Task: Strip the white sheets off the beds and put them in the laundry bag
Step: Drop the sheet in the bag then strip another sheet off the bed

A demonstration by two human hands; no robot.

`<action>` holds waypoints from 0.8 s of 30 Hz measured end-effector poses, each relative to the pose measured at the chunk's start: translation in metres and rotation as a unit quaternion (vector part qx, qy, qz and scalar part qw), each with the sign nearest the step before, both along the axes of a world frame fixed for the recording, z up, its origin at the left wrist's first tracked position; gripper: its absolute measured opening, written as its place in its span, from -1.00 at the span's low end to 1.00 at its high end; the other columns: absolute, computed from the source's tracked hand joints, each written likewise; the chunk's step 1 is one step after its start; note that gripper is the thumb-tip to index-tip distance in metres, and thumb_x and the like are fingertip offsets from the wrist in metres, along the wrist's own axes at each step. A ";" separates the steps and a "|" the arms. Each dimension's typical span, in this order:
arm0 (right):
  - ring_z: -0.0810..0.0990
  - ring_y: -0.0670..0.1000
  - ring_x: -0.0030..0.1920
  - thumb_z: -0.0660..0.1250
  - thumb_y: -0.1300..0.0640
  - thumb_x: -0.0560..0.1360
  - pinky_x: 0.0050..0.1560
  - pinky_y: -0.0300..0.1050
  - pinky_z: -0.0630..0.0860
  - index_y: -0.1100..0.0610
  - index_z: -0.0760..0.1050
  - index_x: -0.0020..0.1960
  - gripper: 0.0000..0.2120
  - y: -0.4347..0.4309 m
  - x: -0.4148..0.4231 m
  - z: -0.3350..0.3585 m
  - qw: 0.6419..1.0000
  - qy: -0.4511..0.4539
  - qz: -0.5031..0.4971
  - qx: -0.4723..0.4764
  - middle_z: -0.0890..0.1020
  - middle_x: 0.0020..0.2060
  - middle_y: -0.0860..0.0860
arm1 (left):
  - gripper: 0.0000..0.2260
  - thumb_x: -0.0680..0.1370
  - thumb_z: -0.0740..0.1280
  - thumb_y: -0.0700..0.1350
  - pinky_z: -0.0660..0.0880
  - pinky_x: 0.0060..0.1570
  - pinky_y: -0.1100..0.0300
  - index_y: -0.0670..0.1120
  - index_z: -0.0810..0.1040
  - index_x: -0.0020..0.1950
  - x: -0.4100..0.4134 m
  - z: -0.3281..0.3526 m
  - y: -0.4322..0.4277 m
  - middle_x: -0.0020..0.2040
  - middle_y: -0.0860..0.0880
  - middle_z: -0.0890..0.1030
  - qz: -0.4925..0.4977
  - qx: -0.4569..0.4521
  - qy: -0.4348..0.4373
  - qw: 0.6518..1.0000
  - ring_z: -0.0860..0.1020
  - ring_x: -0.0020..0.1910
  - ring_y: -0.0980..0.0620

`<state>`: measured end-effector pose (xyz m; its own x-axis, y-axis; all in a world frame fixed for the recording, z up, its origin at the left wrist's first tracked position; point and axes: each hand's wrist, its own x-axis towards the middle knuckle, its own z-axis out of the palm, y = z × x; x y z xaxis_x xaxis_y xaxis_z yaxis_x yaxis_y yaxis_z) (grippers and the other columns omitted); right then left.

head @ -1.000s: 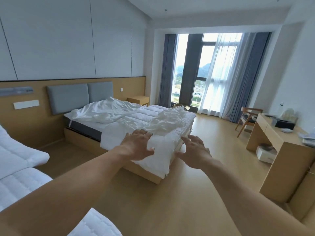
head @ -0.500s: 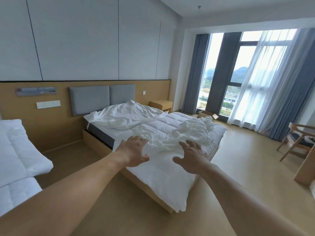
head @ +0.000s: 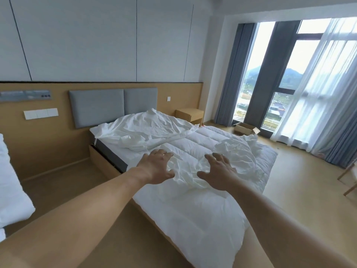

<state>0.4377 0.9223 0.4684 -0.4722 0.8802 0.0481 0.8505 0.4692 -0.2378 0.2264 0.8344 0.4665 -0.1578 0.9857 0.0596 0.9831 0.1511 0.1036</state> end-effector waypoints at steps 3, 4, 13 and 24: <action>-0.06 0.07 0.60 0.28 -0.27 0.53 0.49 0.27 0.16 -0.07 0.05 0.60 -0.24 0.060 -0.038 -0.014 1.000 0.000 0.015 -0.004 0.03 0.60 -0.02 | -0.36 0.59 0.17 0.22 0.13 0.50 -0.15 0.01 0.09 0.60 -0.028 -0.009 0.060 0.61 -0.03 0.11 0.009 0.002 0.003 1.000 0.07 0.58 -0.06; -0.06 0.07 0.59 0.28 -0.27 0.52 0.48 0.27 0.17 -0.07 0.05 0.60 -0.24 0.081 -0.051 -0.019 1.000 0.000 0.021 -0.007 0.03 0.60 -0.03 | -0.35 0.59 0.18 0.22 0.12 0.50 -0.15 0.02 0.09 0.60 -0.037 -0.012 0.081 0.61 -0.02 0.11 0.012 0.002 0.002 1.000 0.07 0.58 -0.06; -0.02 0.12 0.58 0.29 -0.28 0.52 0.46 0.29 0.22 -0.04 0.06 0.60 -0.22 0.276 -0.143 -0.045 0.998 0.006 0.055 -0.043 0.05 0.59 0.02 | -0.35 0.57 0.21 0.21 0.17 0.48 -0.11 0.04 0.12 0.60 -0.120 -0.032 0.261 0.57 -0.03 0.20 0.050 -0.026 -0.012 0.998 0.15 0.54 -0.06; -0.01 0.11 0.58 0.31 -0.31 0.48 0.45 0.28 0.22 -0.05 0.05 0.60 -0.17 0.456 -0.231 -0.146 0.990 -0.036 -0.008 -0.134 0.05 0.59 0.02 | -0.35 0.59 0.22 0.19 0.15 0.49 -0.01 0.02 0.09 0.60 -0.228 -0.131 0.470 0.60 -0.01 0.13 0.021 -0.119 -0.084 0.989 0.10 0.57 -0.05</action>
